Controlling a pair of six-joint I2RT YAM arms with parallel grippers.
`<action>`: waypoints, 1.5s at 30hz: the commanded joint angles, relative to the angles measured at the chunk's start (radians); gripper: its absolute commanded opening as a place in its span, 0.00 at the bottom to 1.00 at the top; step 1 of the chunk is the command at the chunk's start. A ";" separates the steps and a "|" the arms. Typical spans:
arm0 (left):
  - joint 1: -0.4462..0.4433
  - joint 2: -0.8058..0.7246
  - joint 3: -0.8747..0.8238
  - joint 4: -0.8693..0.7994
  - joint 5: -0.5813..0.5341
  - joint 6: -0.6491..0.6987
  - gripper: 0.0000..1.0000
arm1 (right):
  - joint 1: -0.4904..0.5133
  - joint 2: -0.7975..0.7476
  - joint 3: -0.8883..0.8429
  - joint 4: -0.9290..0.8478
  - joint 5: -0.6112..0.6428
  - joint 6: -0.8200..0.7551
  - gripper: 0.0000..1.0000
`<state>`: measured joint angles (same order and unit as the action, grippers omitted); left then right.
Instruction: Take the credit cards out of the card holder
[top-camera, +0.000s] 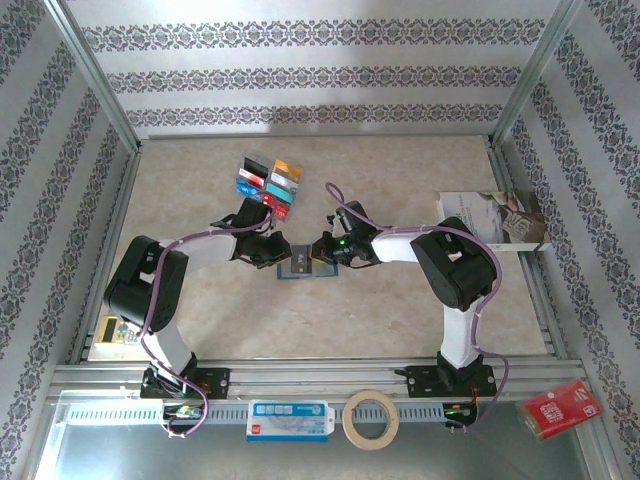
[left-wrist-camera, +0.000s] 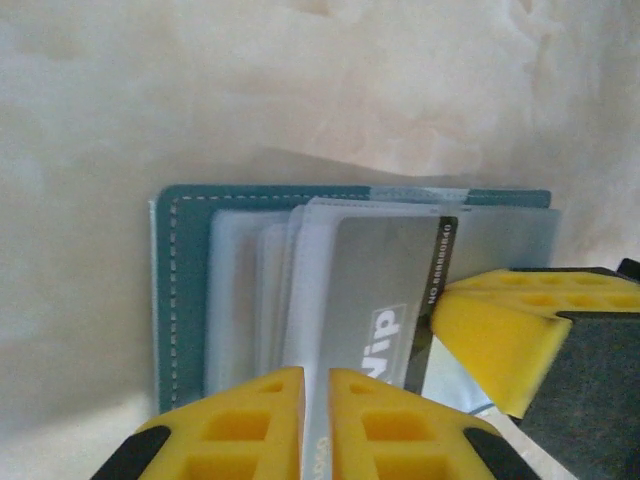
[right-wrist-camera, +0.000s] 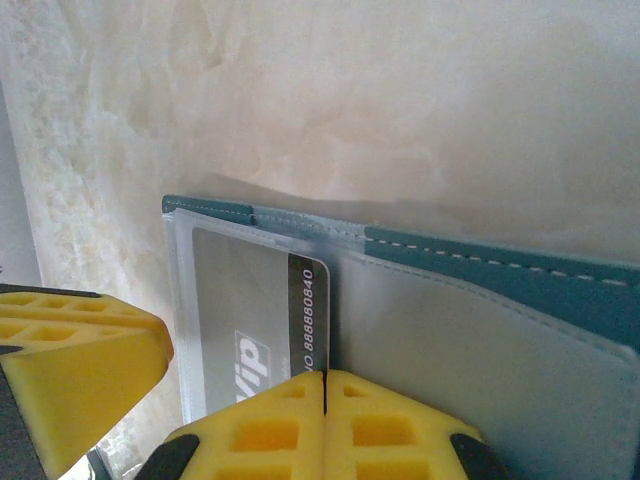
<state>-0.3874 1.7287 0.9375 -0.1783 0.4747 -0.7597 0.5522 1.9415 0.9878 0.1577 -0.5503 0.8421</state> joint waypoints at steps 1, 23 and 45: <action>-0.011 0.034 0.018 0.045 0.035 -0.027 0.15 | -0.003 -0.006 -0.003 -0.044 0.049 -0.006 0.04; -0.003 0.111 -0.020 -0.023 -0.043 0.010 0.12 | 0.012 0.032 -0.009 -0.027 0.004 0.012 0.19; 0.020 0.022 -0.008 0.012 0.009 -0.001 0.28 | -0.063 -0.202 -0.173 0.092 0.050 0.024 0.00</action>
<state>-0.3840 1.7741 0.9447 -0.1123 0.5194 -0.7677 0.4988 1.8023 0.8417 0.2012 -0.5297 0.8520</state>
